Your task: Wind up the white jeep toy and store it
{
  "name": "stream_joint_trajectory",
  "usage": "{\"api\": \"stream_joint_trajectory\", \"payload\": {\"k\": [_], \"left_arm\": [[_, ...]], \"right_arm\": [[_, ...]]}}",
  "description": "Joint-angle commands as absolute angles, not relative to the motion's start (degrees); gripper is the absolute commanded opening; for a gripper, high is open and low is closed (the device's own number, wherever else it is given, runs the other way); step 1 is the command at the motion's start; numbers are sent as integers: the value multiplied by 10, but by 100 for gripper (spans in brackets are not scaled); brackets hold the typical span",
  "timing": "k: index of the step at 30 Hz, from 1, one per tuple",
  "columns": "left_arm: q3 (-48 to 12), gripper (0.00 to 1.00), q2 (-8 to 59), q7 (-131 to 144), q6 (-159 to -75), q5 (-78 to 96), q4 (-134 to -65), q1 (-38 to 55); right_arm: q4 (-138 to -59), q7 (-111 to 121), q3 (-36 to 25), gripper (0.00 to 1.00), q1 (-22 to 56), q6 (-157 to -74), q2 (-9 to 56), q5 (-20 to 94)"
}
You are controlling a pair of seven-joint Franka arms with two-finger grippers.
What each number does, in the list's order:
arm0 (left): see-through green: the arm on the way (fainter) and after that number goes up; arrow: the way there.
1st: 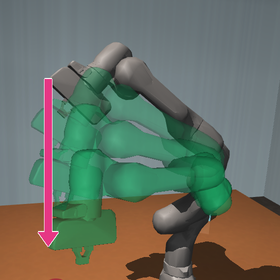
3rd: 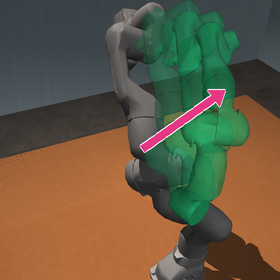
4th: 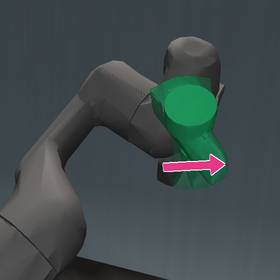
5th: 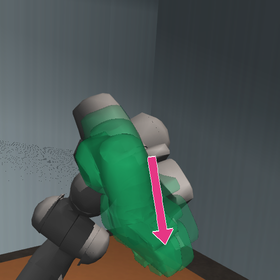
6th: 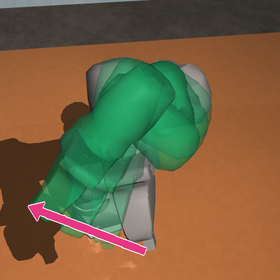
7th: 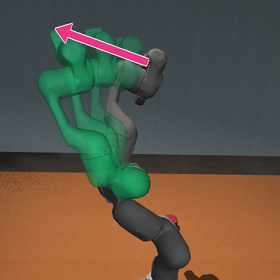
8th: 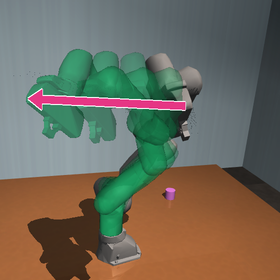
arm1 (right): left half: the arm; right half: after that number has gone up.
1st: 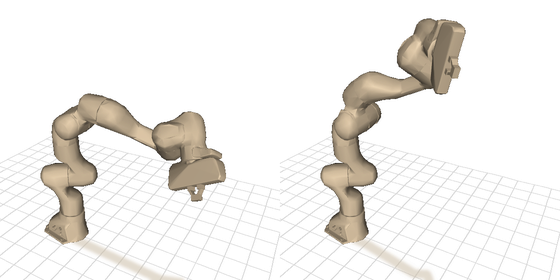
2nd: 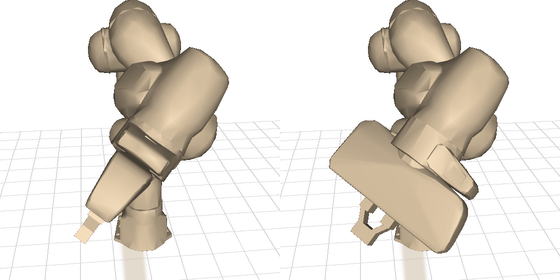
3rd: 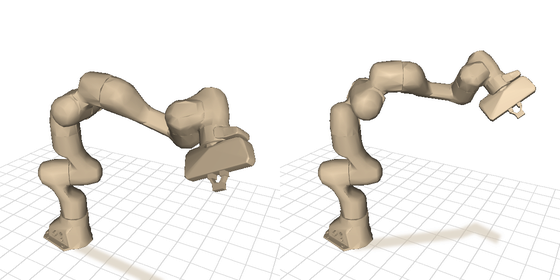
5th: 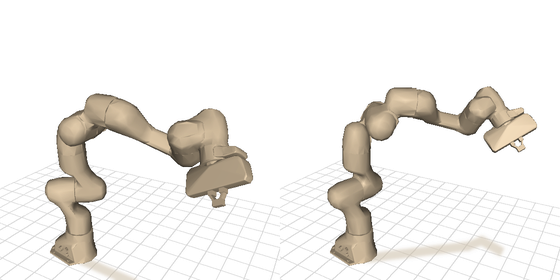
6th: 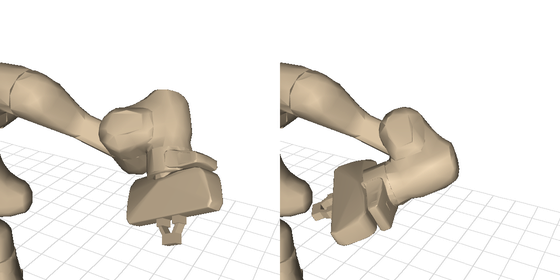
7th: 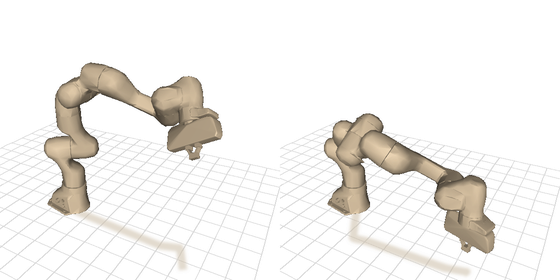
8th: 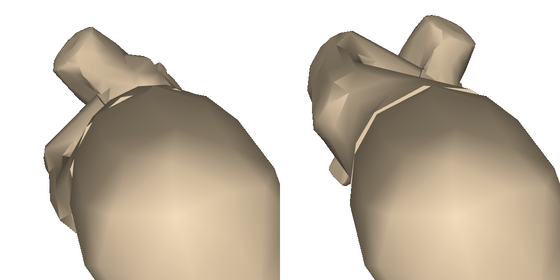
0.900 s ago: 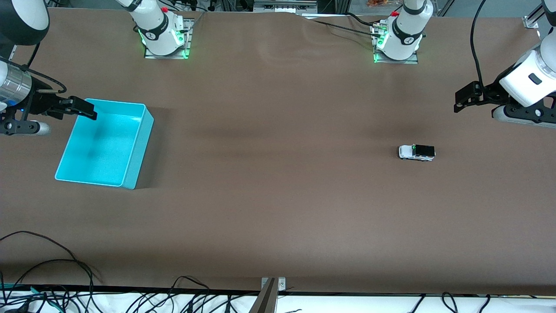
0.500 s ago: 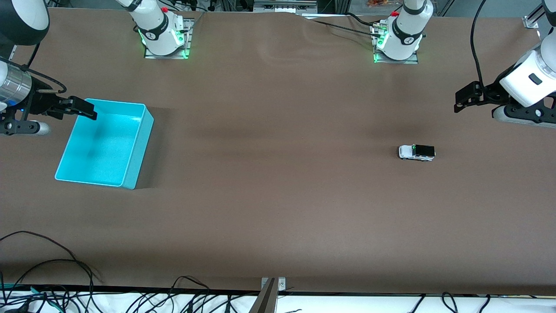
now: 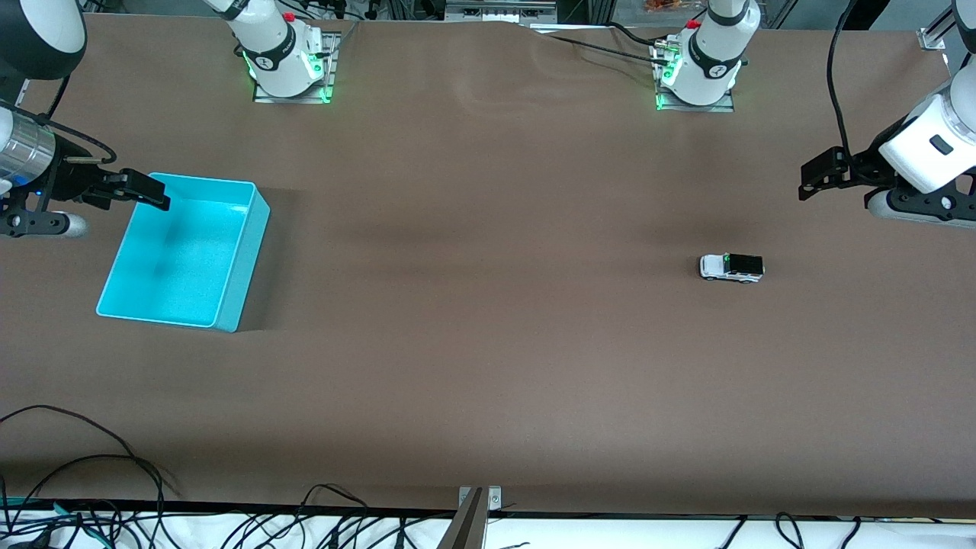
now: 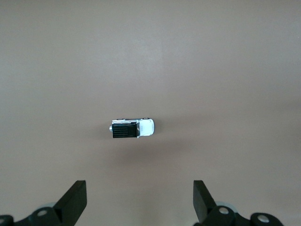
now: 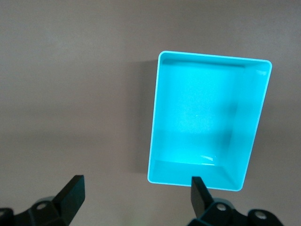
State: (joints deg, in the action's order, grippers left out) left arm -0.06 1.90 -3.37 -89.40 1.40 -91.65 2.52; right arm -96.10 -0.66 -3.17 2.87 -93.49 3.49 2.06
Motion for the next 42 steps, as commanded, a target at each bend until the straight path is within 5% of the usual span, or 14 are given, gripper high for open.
{"api": "stream_joint_trajectory", "payload": {"k": [1,42], "left_arm": [[-2,100,35,-28,-888,21,-898,22],[-1,100,39,-42,-882,23,-893,14]], "right_arm": [[-964,3,-39,100,33,-932,32,28],[-963,2,-39,100,33,-931,32,29]]}}
